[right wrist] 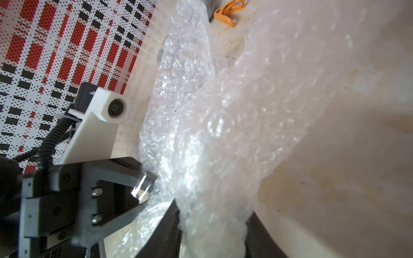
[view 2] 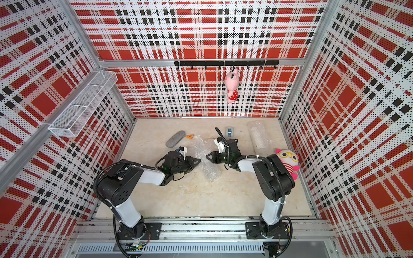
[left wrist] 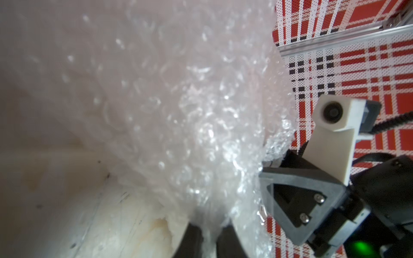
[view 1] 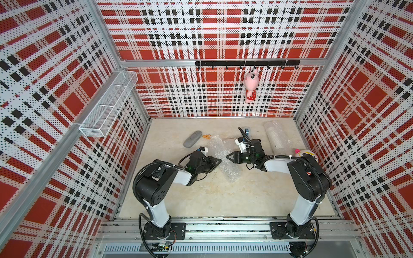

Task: Wrap vases in bubble wrap
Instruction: Stick the tape on the bubble wrap.

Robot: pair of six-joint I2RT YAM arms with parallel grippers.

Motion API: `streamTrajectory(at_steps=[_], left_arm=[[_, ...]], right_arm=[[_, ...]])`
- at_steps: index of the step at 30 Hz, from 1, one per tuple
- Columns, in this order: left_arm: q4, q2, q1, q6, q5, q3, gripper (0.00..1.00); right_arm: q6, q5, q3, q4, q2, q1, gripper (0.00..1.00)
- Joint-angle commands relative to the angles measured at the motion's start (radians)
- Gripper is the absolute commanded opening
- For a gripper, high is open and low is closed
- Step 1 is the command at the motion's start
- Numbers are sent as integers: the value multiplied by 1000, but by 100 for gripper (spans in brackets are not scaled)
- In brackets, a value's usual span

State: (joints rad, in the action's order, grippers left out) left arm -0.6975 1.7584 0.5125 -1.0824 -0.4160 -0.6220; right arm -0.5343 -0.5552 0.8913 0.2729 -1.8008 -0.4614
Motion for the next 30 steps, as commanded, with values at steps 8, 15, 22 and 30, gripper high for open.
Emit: streamTrajectory(at_steps=[8, 15, 22, 30], left_arm=[[193, -161, -25, 106, 48, 2, 98], [211, -197, -29, 110, 72, 7, 98], [212, -60, 19, 118, 78, -109, 91], [212, -53, 7, 110, 109, -94, 46]], right_arm=[[43, 0, 1, -153, 2, -33, 37], [46, 6, 5, -158, 0, -44, 35], [50, 13, 10, -165, 0, -54, 33], [65, 20, 23, -187, 2, -54, 32]])
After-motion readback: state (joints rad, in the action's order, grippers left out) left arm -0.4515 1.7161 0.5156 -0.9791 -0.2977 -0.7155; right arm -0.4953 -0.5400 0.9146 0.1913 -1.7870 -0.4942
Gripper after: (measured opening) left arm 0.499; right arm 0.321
